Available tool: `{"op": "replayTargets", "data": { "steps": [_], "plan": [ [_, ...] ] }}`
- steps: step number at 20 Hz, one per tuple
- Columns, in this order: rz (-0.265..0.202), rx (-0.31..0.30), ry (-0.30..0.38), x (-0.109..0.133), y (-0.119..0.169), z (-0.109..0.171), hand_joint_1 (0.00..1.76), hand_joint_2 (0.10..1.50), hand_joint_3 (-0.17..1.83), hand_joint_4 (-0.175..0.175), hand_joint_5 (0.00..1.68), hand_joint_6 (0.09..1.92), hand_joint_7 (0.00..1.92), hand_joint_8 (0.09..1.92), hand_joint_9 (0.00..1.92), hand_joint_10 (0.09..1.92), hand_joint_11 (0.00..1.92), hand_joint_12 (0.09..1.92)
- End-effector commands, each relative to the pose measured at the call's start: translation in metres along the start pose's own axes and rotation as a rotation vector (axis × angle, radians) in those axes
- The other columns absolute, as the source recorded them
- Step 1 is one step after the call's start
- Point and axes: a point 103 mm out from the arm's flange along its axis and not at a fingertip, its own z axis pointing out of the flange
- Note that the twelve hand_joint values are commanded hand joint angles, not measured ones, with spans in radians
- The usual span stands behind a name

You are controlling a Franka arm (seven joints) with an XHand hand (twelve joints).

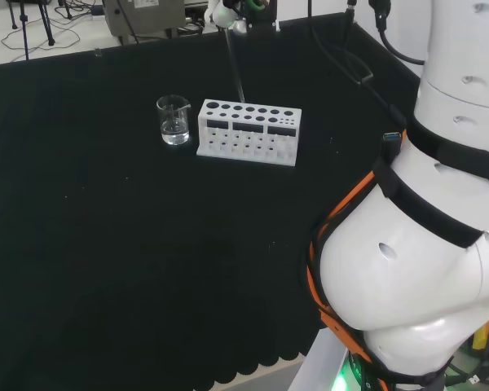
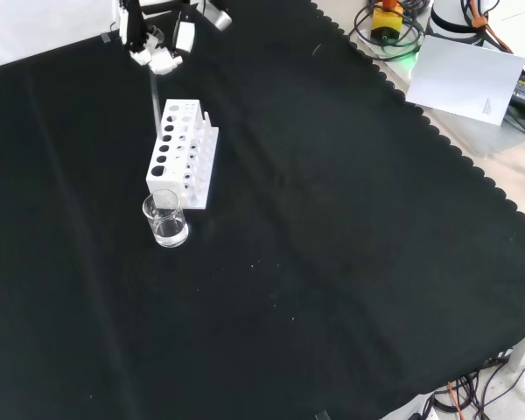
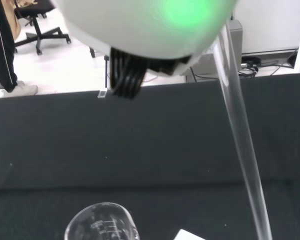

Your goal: Take the glass rod from the white test tube rack.

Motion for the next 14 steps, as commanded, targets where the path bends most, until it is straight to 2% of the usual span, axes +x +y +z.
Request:
{"op": "replayTargets", "data": {
  "steps": [1, 14],
  "plan": [
    [-0.003, -0.034, 0.015, 0.0104, -0.0133, -0.0142, 1.23, 0.41, 1.03, -0.175, 1.4, 0.63, 1.67, 0.78, 1.88, 0.55, 1.41, 0.76],
    [-0.025, -0.047, 0.014, 0.0194, -0.0187, -0.0178, 1.23, 0.4, 1.04, -0.175, 1.42, 0.6, 1.68, 0.76, 1.9, 0.54, 1.42, 0.75]
  ]
}}
